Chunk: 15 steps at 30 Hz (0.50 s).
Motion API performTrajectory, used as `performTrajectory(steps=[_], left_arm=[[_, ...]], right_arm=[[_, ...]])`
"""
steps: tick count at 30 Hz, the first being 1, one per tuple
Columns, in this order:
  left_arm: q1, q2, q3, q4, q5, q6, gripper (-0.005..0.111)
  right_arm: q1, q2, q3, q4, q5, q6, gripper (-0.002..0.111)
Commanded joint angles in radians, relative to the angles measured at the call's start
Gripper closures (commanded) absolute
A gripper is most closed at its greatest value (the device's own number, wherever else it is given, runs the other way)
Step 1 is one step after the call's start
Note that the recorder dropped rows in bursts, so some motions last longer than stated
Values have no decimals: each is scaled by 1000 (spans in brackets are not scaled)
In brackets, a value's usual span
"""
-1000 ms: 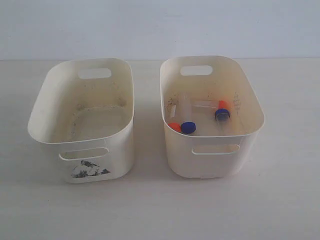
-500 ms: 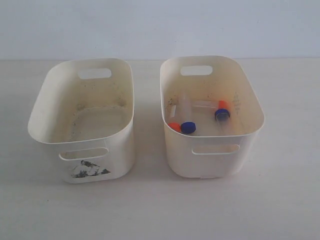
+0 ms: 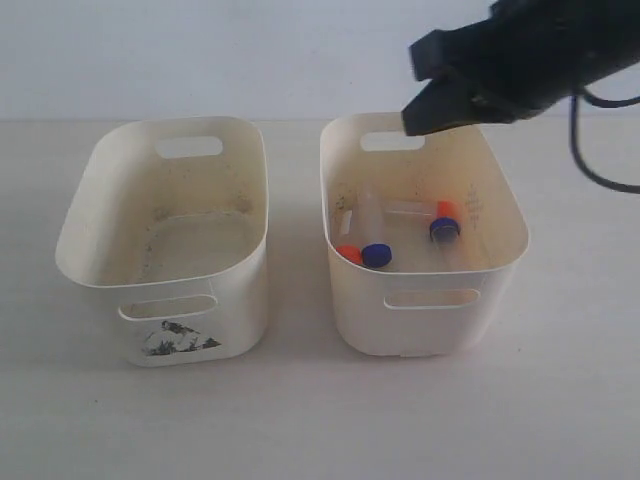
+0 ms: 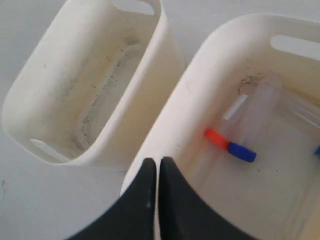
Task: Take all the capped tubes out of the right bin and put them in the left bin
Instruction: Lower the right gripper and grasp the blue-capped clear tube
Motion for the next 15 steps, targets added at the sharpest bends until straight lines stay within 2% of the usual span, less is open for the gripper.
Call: performTrajectory(steps=[1,4,8,15], left_arm=[[1,-2,-4,-1,-15,-12,102],[1,-2,-4,-1,-15,-12,102],[1,-2,-4,-1,-15,-12,102],[1,-2,-4,-1,-15,-12,102]], right_arm=[[41,198,-106,-109,-19,121,105],[41,292,-146,-121,-24,139,87],[41,383,-174,-123,-71,185,46],[41,458,-174,-137,-167,208,47]])
